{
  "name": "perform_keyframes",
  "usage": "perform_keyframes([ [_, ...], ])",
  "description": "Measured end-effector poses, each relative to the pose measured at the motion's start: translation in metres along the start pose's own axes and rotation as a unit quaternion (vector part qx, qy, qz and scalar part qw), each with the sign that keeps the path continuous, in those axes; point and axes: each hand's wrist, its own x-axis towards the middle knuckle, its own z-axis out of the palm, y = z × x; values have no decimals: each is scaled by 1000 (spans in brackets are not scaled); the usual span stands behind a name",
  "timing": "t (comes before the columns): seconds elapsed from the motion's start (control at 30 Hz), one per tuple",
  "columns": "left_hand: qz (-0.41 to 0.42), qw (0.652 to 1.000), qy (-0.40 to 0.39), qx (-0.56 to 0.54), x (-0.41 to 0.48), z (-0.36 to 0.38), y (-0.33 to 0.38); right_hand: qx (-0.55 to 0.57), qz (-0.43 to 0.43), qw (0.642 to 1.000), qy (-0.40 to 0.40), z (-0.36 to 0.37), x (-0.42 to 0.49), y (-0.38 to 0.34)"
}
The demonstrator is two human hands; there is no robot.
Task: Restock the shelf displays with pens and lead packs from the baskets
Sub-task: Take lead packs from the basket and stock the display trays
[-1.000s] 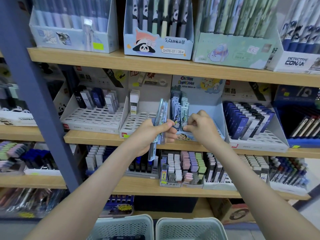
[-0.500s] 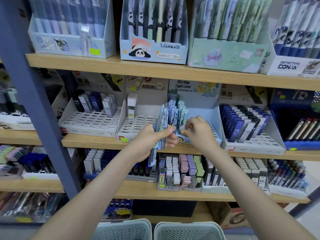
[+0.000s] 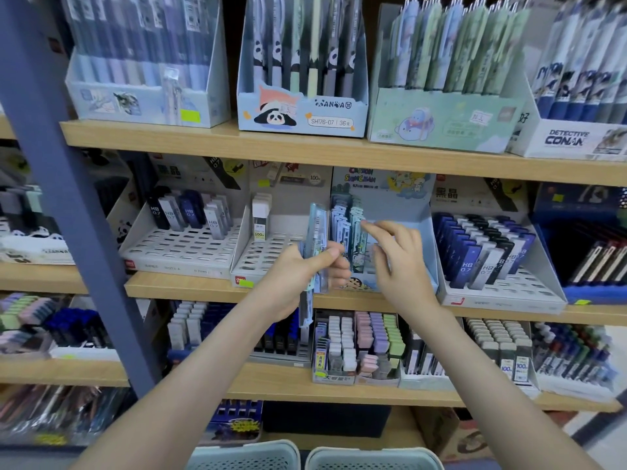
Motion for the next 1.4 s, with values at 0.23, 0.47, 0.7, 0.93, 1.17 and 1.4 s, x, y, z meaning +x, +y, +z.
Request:
perform_keyframes([
  [0.23,-64,982,-173,40,-11,17,6,366,210,887,-185,-44,6,-39],
  [0.47,-77,982,-157,64,-4,28,9,483,301,819,-71,-64,1,-16],
  [0.7,-80,981,-131,116,-4,33,10,28,24,999,-34,-64,-8,3],
  [0.93,-33,982,-115,149,0,28,19,38,18,998,-42,-60,-9,14],
  [1.17,-28,977,-116,174,7,23,31,521,361,771,-64,-59,8,3],
  [1.4,15,982,-60,181,8,10,34,498,394,764,117,-49,21,16],
])
